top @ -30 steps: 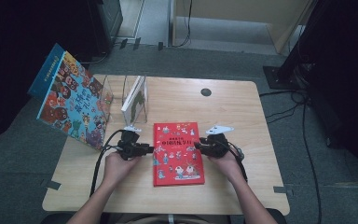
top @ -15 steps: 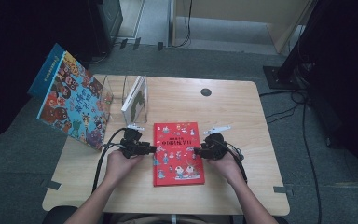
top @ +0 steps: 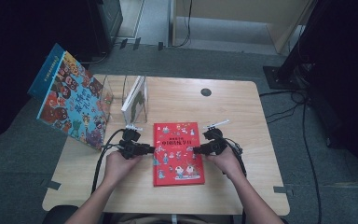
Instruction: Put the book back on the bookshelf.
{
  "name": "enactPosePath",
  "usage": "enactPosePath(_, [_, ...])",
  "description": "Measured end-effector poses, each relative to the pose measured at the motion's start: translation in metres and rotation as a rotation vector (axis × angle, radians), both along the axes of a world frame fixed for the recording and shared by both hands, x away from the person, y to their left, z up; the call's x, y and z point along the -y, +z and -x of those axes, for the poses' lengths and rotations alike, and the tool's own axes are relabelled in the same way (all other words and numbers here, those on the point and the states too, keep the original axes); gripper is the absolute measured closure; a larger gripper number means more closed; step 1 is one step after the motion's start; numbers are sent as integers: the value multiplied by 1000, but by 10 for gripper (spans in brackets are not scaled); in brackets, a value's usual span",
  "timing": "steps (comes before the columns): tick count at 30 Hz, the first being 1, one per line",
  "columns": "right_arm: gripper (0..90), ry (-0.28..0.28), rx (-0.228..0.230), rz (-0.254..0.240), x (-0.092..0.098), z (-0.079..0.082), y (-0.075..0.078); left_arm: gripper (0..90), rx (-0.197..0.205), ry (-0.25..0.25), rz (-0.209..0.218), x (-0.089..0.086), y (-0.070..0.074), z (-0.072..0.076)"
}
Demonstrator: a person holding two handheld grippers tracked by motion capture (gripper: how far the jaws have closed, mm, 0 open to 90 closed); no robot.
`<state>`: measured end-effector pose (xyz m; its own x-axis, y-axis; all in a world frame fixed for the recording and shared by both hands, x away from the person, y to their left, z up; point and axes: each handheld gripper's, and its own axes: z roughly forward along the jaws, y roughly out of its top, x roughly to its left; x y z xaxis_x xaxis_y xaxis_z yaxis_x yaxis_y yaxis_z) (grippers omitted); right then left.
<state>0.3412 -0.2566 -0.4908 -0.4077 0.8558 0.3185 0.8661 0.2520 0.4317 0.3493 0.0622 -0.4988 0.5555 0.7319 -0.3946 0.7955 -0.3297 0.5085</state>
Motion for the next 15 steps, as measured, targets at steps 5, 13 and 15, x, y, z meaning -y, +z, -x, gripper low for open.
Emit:
enactPosePath(5, [526, -5, -7, 23, -6, -3, 1, 639, -11, -26, 17, 3, -1, 2])
enactPosePath(13, [525, -33, -25, 17, -8, -4, 2, 605, 0, -38, 35, 9, -2, 4])
enactPosePath(15, [527, -42, -34, 15, -8, -5, 2, 598, 4, -39, 30, 10, -2, 4])
